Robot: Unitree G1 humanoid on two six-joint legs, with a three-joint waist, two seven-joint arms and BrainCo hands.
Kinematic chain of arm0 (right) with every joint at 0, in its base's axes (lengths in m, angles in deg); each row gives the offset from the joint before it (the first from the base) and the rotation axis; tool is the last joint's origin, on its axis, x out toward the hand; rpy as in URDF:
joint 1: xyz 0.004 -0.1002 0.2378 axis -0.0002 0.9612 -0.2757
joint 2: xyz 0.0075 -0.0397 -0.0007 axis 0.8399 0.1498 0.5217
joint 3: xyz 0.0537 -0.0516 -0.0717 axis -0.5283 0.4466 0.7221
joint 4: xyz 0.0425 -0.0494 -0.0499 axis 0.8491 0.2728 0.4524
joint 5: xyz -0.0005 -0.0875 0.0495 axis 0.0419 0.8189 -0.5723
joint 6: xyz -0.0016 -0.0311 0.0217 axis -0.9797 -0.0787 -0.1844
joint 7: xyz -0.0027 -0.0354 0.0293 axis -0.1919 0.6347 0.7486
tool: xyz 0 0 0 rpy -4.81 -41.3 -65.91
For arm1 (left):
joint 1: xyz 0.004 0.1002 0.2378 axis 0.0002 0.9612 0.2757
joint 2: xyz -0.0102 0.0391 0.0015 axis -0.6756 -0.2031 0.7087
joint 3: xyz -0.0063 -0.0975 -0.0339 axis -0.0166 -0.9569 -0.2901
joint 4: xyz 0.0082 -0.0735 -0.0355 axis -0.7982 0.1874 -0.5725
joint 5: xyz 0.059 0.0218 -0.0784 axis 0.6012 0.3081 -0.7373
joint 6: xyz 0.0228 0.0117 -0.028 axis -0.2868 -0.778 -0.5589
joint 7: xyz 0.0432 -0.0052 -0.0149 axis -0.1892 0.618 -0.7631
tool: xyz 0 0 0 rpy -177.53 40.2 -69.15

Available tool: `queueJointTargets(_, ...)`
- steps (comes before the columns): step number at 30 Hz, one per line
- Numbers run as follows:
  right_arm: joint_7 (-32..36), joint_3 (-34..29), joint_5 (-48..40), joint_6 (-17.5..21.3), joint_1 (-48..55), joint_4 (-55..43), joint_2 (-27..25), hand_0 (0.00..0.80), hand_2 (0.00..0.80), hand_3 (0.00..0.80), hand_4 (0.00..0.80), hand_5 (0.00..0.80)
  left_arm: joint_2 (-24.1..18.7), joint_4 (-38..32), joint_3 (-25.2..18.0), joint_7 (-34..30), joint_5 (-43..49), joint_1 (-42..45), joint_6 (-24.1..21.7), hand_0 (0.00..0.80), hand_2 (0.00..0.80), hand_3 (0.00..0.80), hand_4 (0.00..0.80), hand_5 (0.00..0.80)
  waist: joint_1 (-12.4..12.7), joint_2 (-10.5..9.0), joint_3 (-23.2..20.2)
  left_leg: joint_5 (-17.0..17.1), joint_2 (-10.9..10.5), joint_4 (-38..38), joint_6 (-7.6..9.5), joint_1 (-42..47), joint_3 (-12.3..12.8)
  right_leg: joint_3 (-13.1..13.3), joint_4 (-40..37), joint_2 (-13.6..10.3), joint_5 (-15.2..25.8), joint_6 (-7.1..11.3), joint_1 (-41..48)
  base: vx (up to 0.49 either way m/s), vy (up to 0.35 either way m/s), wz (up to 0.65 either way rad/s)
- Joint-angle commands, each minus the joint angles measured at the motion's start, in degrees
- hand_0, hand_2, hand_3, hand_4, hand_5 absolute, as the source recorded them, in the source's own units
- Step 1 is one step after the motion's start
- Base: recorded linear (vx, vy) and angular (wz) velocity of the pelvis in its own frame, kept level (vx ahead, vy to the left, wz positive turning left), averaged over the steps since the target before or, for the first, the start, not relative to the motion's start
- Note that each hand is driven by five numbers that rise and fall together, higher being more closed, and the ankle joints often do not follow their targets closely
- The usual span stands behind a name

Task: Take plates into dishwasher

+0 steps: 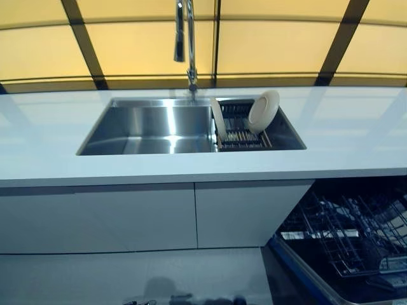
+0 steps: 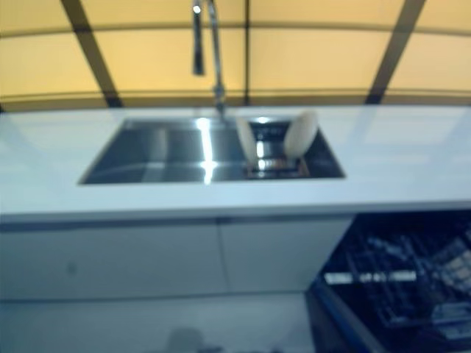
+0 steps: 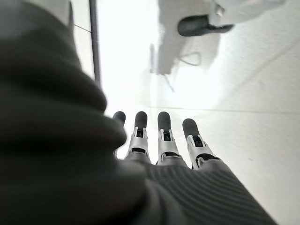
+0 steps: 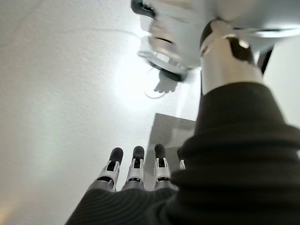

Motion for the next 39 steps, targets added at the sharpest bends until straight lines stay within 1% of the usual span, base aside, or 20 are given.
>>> queueJointTargets(1, 1.4, 0.76, 2.29, 1.17, -1.42, 1.75, -1.05, 0.0, 0.0, 0.0, 0.0, 0.0, 0.52, 1.08, -2.89, -0.75, 3.04, -0.61, -0.11, 0.0, 0.0, 0.0, 0.0, 0.0, 0.1, -0.01, -0.16, -6.04, -1.1, 4.45, 0.39, -1.03, -2.8, 0.51, -10.11, 1.18, 10.86, 0.58, 9.19, 0.245, -0.164, 0.17)
queueJointTargets(5, 6.98, 4.26, 10.32, 5.8, -3.02, -3.07, -2.79, 0.0, 0.0, 0.0, 0.0, 0.0, 0.11, 0.09, -3.33, -2.43, 6.82, 1.15, 0.88, 0.0, 0.0, 0.0, 0.0, 0.0, 1.1, -0.93, -1.1, -6.14, -0.43, 3.42, -0.46, 0.92, -2.97, -1.1, -11.74, 1.58, 8.91, 0.12, 13.66, 0.22, -0.15, 0.2)
queueJointTargets(10, 14.89, 8.63, 12.99, 7.93, -4.57, -12.86, -6.76, 0.0, 0.0, 0.0, 0.0, 0.0, -2.32, -4.34, -2.66, -2.66, 6.81, 2.24, 3.46, 0.0, 0.0, 0.0, 0.0, 0.0, 1.9, -2.09, -1.06, -5.88, 0.28, 2.27, -0.93, 0.84, -2.56, -1.75, -11.65, 1.73, 7.43, -0.08, 14.4, 0.087, -0.101, 0.06)
queueJointTargets(13, 22.09, 9.37, 11.76, 8.27, -5.37, -21.99, -10.26, 0.0, 0.0, 0.0, 0.0, 0.0, -4.12, -7.46, -2.66, -2.88, 7.31, 2.93, 5.05, 0.0, 0.0, 0.0, 0.0, 0.0, 2.36, -2.76, -0.55, -5.64, 0.69, 1.96, -0.95, 0.51, -2.17, -2.12, -11.31, 1.59, 7.36, 0.2, 14.06, 0.012, -0.084, 0.01)
queueJointTargets(14, 27.68, 8.92, 11.74, 6.56, -5.2, -31.13, -13.38, 0.0, 0.0, 0.0, 0.0, 0.0, -5.16, -9.46, -3.34, -3.27, 7.94, 3.83, 5.85, 0.0, 0.0, 0.0, 0.0, 0.0, 2.27, -3.15, -0.2, -5.55, 0.92, 1.91, -0.93, 0.42, -1.73, -2.28, -10.93, 1.51, 7.51, 0.46, 13.72, 0.0, -0.076, -0.02)
queueJointTargets(15, 32.24, 8.76, 11.23, 7.11, -4.86, -36.6, -15.78, 0.0, 0.0, 0.0, 0.0, 0.0, -5.88, -10.7, -3.77, -3.58, 8.31, 4.44, 6.33, 0.0, 0.0, 0.0, 0.0, 0.0, 2.17, -3.37, 0.0, -5.5, 1.04, 1.96, -0.91, 0.31, -1.45, -2.31, -10.65, 1.47, 7.64, 0.66, 13.45, -0.005, -0.07, 0.0)
queueJointTargets(17, 40.31, 8.62, 6.16, 6.81, -4.32, -46.5, -21.0, 0.0, 0.0, 0.0, 0.0, 0.0, -7.26, -12.12, -4.24, -4.26, 8.44, 5.23, 6.66, 0.0, 0.0, 0.0, 0.0, 0.0, 1.95, -3.71, 0.33, -5.41, 1.22, 2.04, -0.92, 0.11, -1.05, -2.25, -10.12, 1.41, 7.79, 1.0, 12.96, -0.009, -0.039, 0.01)
queueJointTargets(18, 47.24, 7.21, 1.25, 4.9, -4.08, -55.74, -24.98, 0.0, 0.0, 0.0, 0.0, 0.0, -8.26, -12.41, -4.56, -4.77, 8.22, 5.73, 6.38, 0.0, 0.0, 0.0, 0.0, 0.0, 1.66, -3.91, 0.56, -5.33, 1.37, 2.03, -0.92, 0.14, -0.52, -2.11, -9.63, 1.32, 7.89, 1.27, 12.6, 0.0, 0.0, 0.0)
queueJointTargets(19, 50.4, 6.44, -1.55, 4.79, -3.98, -58.75, -26.5, 0.0, 0.0, 0.0, 0.0, 0.0, -8.56, -12.38, -4.73, -4.95, 8.21, 5.92, 6.18, 0.0, 0.0, 0.0, 0.0, 0.0, 1.57, -3.94, 0.66, -5.32, 1.4, 2.05, -0.88, 0.18, -0.31, -2.05, -9.35, 1.3, 7.89, 1.36, 12.46, 0.0, 0.0, 0.0)
queueJointTargets(20, 55.1, 4.6, -5.48, 3.09, -4.25, -65.64, -28.97, 0.0, 0.0, 0.0, 0.0, 0.0, -9.01, -11.83, -4.95, -5.21, 8.18, 6.23, 5.47, 0.0, 0.0, 0.0, 0.0, 0.0, 1.3, -4.06, 0.84, -5.36, 1.43, 2.26, -0.89, 0.2, 0.09, -1.92, -8.7, 1.23, 7.82, 1.59, 12.14, 0.0, 0.0, 0.0)
queueJointTargets(21, 57.29, 3.49, -8.01, 3.25, -4.56, -68.22, -30.12, 0.0, 0.0, 0.0, 0.0, 0.0, -9.08, -11.31, -5.17, -5.22, 8.29, 6.39, 4.88, 0.0, 0.0, 0.0, 0.0, 0.0, 1.17, -4.11, 0.93, -5.36, 1.45, 2.37, -0.92, 0.26, 0.3, -1.8, -8.29, 1.18, 7.77, 1.72, 11.96, 0.0, 0.0, 0.0)
queueJointTargets(22, 59.14, 2.05, -11.75, 1.86, -5.6, -72.01, -31.16, 0.0, 0.0, 0.0, 0.0, 0.0, -9.1, -10.51, -5.36, -5.17, 8.3, 6.41, 4.31, 0.0, 0.0, 0.0, 0.0, 0.0, 0.97, -4.16, 0.97, -5.37, 1.47, 2.46, -0.92, 0.38, 0.51, -1.58, -7.76, 1.13, 7.74, 1.87, 11.72, 0.0, 0.0, 0.0)
queueJointTargets(25, 62.08, -0.57, -22.2, -0.98, -9.02, -76.78, -31.61, 0.0, 0.0, 0.0, 0.0, 0.0, -8.78, -8.99, -5.82, -4.94, 8.73, 6.48, 3.2, 0.0, 0.0, 0.0, 0.0, 0.0, 0.75, -4.19, 0.94, -5.49, 1.54, 2.61, -0.95, 0.72, 1.03, -1.46, -6.7, 0.93, 7.59, 2.2, 11.32, 0.0, 0.0, 0.0)
queueJointTargets(27, 64.34, -2.83, -27.78, -3.85, -11.63, -78.8, -29.7, 0.0, 0.0, 0.0, 0.0, 0.0, -8.22, -7.55, -6.28, -4.8, 9.41, 6.88, 1.84, 0.0, 0.0, 0.0, 0.0, 0.0, 0.72, -4.14, 0.68, -5.75, 1.51, 2.79, -0.88, 0.98, 1.3, -1.45, -6.05, 0.79, 7.64, 2.51, 11.17, 0.035, 0.021, -0.04)
queueJointTargets(29, 64.23, -4.5, -33.63, -6.82, -13.78, -80.11, -28.61, 0.0, 0.0, 0.0, 0.0, 0.0, -8.01, -6.92, -6.44, -4.84, 9.98, 7.18, 1.22, 0.0, 0.0, 0.0, 0.0, 0.0, 0.84, -4.04, 0.45, -5.81, 1.55, 2.53, -0.78, 1.42, 1.37, -1.44, -5.83, 0.79, 7.69, 2.7, 11.3, 0.037, 0.011, -0.05)
queueJointTargets(32, 62.17, -6.85, -41.93, -9.4, -17.14, -79.32, -27.08, 0.0, 0.0, 0.0, 0.0, 0.0, -8.0, -6.06, -6.55, -5.19, 10.68, 7.41, 0.52, 0.0, 0.0, 0.0, 0.0, 0.0, 1.07, -3.91, 0.08, -6.05, 1.62, 2.37, -0.7, 1.91, 1.5, -1.64, -5.76, 0.8, 7.39, 2.73, 11.79, 0.034, 0.0, -0.02)
queueJointTargets(33, 61.68, -7.09, -43.41, -9.48, -17.65, -78.97, -26.88, 0.0, 0.0, 0.0, 0.0, 0.0, -7.99, -5.81, -6.58, -5.25, 10.86, 7.38, 0.33, 0.0, 0.0, 0.0, 0.0, 0.0, 1.09, -3.91, 0.03, -6.06, 1.63, 2.35, -0.69, 1.99, 1.53, -1.68, -5.79, 0.79, 7.37, 2.73, 11.88, 0.031, -0.005, -0.03)
queueJointTargets(35, 57.53, -9.43, -51.8, -9.99, -20.9, -77.06, -26.21, 0.0, 0.0, 0.0, 0.0, 0.0, -7.92, -5.63, -6.33, -5.49, 11.73, 7.42, 0.57, 0.0, 0.0, 0.0, 0.0, 0.0, 1.33, -3.78, -0.39, -6.37, 1.73, 2.43, -0.71, 2.37, 1.68, -1.92, -5.95, 0.8, 6.78, 2.6, 12.5, 0.036, -0.012, -0.03)
queueJointTargets(37, 54.53, -11.65, -57.46, -9.09, -24.09, -73.81, -25.82, 0.0, 0.0, 0.0, 0.0, 0.0, -7.87, -5.69, -6.15, -5.65, 12.6, 7.55, 0.76, 0.0, 0.0, 0.0, 0.0, 0.0, 1.68, -3.69, -0.71, -6.75, 1.76, 2.48, -0.62, 2.86, 1.68, -2.24, -5.88, 0.79, 6.29, 2.53, 13.05, 0.045, -0.022, -0.01)
queueJointTargets(39, 48.9, -13.37, -64.45, -6.73, -27.27, -70.48, -25.85, 0.0, 0.0, 0.0, 0.0, 0.0, -7.97, -5.8, -5.97, -5.99, 13.35, 7.41, 0.88, 0.0, 0.0, 0.0, 0.0, 0.0, 2.0, -3.6, -0.86, -7.1, 1.77, 2.6, -0.59, 3.37, 1.67, -2.72, -5.7, 0.7, 5.89, 2.54, 13.58, 0.05, -0.035, -0.01)
